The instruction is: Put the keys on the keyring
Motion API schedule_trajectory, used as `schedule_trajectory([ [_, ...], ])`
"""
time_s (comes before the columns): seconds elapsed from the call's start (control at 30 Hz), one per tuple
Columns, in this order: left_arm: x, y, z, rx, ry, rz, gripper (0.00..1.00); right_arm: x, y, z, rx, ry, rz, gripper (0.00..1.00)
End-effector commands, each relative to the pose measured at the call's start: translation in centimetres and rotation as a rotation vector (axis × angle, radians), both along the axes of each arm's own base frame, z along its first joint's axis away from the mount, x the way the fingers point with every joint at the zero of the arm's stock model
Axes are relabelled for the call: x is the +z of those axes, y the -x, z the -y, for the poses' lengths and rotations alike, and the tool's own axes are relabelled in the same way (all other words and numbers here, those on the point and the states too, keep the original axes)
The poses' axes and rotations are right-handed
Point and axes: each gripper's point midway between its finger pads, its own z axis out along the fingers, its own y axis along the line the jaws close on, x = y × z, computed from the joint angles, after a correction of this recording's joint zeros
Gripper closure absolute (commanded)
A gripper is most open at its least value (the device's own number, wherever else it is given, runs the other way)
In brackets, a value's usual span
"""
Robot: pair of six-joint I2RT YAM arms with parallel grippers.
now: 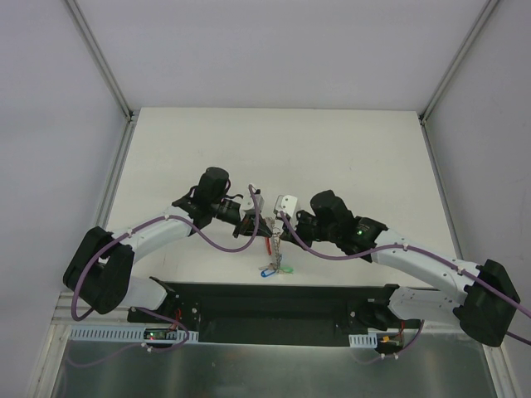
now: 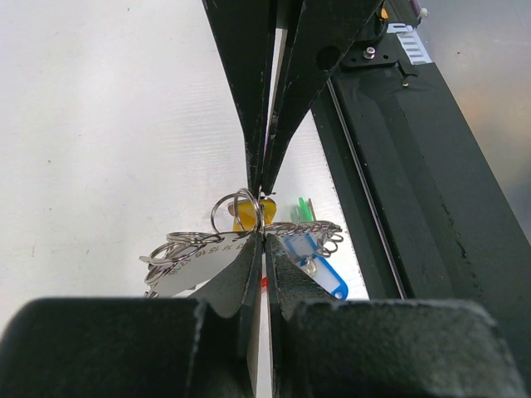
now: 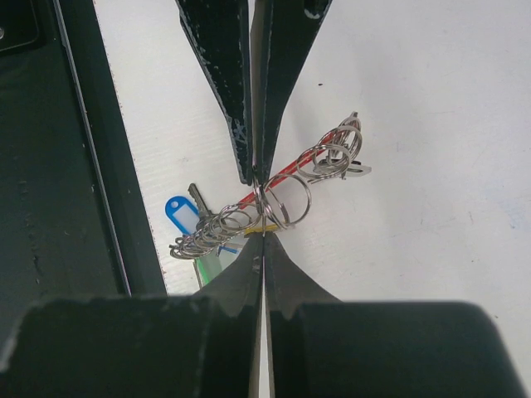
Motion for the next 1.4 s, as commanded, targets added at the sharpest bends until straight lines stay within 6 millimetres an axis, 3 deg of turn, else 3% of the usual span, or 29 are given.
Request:
schedule_trajectory([
  [0.0,1.02,0.17,-0.15,-0.014,0.031,0.045,1.0,1.63,-0.08,-0.47,0.015,-0.057,0.03,0.99],
  [1.37,1.43,0.86,0.06,-0.065,0.056,0.022,1.0,1.62,-0.27,-0.53,0.003,-0.064,0.025,0.99],
])
